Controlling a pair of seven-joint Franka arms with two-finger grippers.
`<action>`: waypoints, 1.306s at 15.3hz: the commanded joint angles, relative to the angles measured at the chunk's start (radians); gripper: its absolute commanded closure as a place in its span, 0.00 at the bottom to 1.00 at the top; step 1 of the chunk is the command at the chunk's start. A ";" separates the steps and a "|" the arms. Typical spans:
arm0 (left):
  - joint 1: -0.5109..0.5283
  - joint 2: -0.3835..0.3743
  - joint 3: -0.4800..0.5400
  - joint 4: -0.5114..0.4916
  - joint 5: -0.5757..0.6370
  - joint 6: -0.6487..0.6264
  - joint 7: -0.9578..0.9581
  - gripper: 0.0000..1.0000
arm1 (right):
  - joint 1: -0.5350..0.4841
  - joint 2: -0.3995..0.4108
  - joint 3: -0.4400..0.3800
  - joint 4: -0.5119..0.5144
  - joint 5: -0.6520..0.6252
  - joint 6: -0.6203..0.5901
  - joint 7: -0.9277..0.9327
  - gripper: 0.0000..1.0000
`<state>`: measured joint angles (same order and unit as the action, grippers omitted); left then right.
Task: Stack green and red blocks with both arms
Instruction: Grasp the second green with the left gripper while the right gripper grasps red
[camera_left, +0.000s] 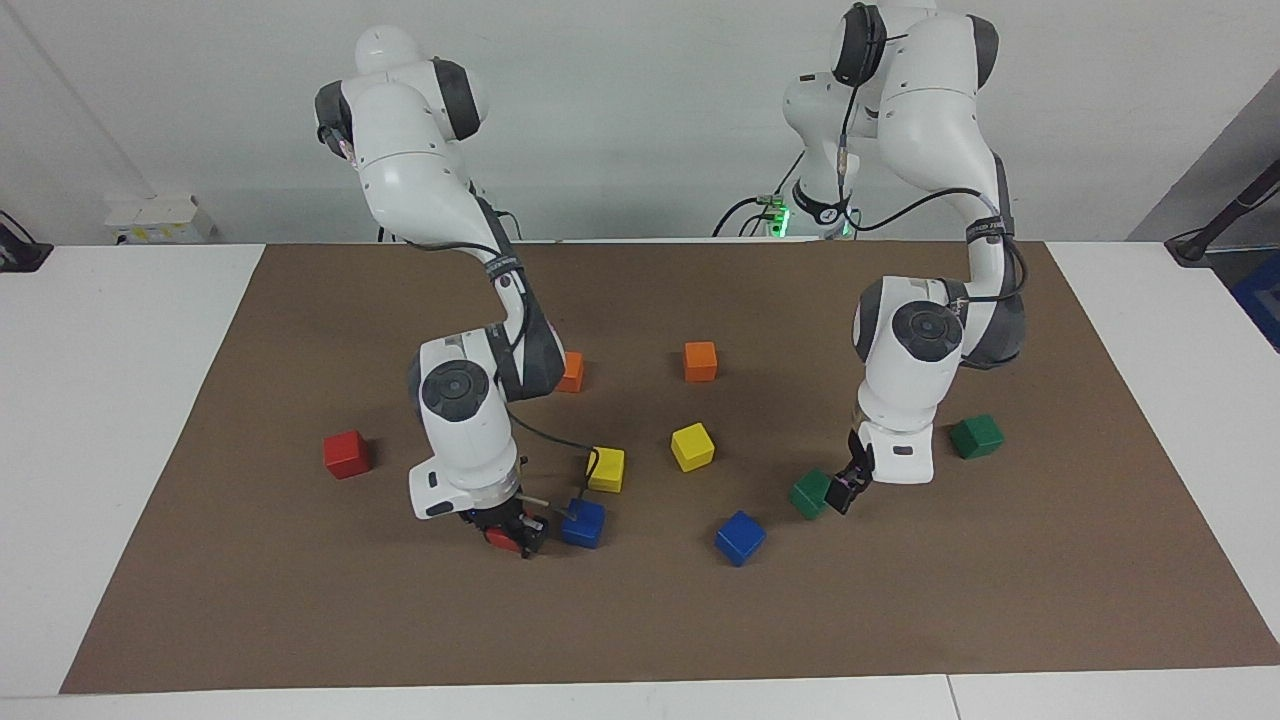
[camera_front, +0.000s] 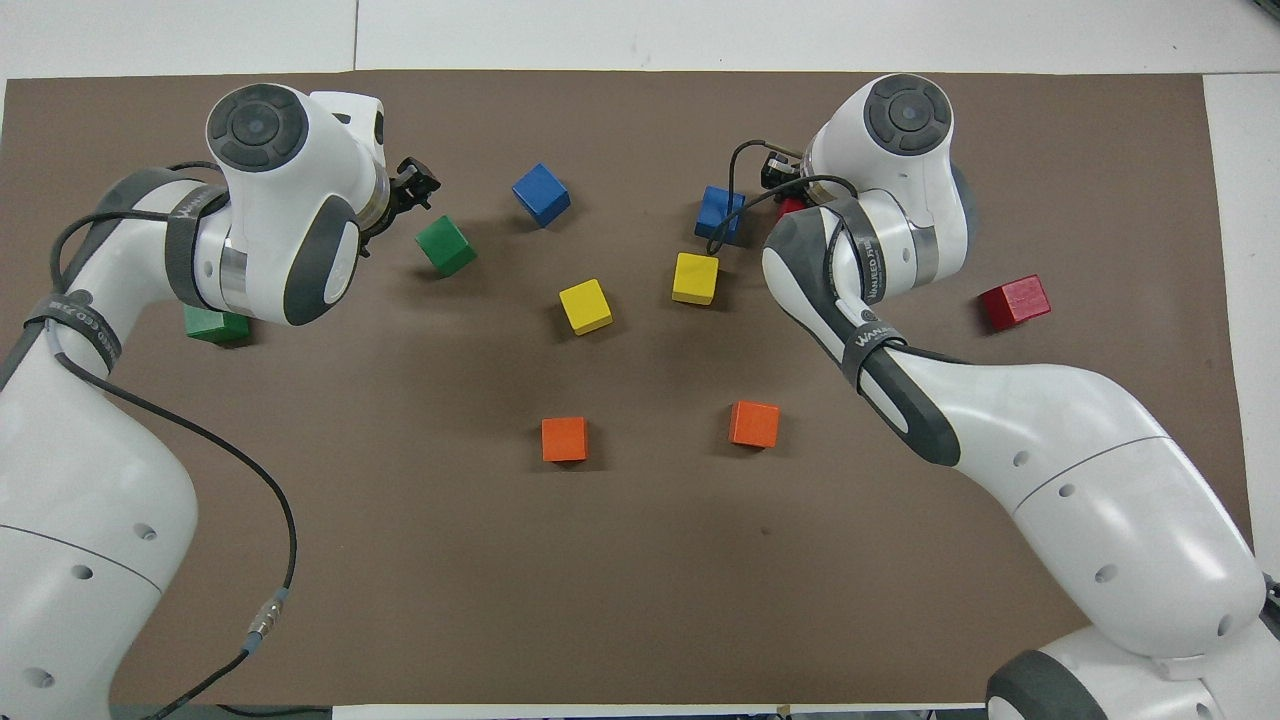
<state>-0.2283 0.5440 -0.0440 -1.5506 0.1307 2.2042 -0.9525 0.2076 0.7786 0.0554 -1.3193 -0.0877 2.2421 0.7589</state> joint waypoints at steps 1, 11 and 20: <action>-0.038 0.072 0.018 0.098 -0.003 -0.032 -0.057 0.00 | 0.003 -0.019 0.008 -0.044 -0.020 0.014 0.040 1.00; -0.109 0.100 0.067 0.100 0.017 -0.049 -0.089 0.00 | -0.088 -0.259 0.004 -0.179 -0.038 -0.210 -0.382 1.00; -0.134 0.077 0.065 0.041 0.007 -0.026 -0.098 1.00 | -0.319 -0.558 0.008 -0.670 -0.040 0.108 -0.973 1.00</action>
<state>-0.3509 0.6416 0.0099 -1.4801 0.1323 2.1693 -1.0346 -0.0831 0.2540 0.0443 -1.9343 -0.1078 2.3186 -0.1559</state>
